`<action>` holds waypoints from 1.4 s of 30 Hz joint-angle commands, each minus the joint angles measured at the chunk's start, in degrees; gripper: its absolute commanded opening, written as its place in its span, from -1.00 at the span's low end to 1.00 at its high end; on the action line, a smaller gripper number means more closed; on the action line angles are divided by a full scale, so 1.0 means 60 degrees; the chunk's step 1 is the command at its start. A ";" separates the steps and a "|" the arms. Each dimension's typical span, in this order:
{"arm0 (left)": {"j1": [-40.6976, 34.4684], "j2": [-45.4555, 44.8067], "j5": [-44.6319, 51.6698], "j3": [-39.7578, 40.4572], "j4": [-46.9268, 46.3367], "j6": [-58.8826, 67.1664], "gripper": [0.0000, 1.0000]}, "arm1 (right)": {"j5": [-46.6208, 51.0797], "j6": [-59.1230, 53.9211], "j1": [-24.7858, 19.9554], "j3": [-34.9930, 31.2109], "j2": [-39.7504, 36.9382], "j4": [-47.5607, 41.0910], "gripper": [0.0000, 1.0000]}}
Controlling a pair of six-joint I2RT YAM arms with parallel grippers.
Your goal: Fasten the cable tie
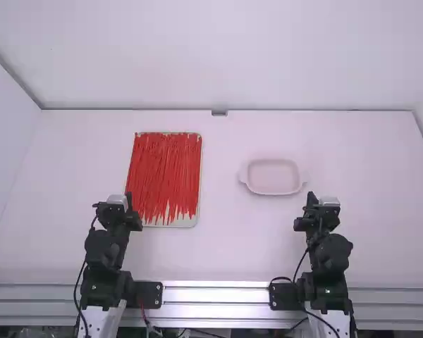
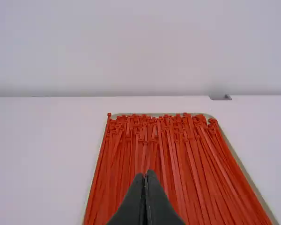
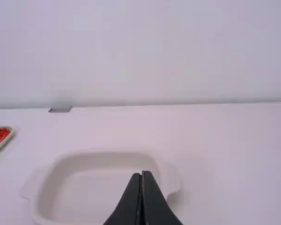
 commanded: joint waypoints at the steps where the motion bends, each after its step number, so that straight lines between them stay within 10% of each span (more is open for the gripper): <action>1: 0.0000 0.0001 0.0000 0.0001 0.0004 -0.0004 -0.99 | 0.0014 -0.0025 0.0000 0.0004 0.0001 0.0001 -0.99; 18: 0.0001 0.0931 0.0273 0.0984 -0.0480 -0.0070 -0.77 | -0.0244 0.0332 0.0121 0.0903 0.1002 -0.0300 -0.77; 42: 0.0010 0.5979 0.1427 0.4757 -0.2403 -0.0080 0.10 | -0.1244 0.1377 0.1030 0.5053 0.6404 -0.2575 0.10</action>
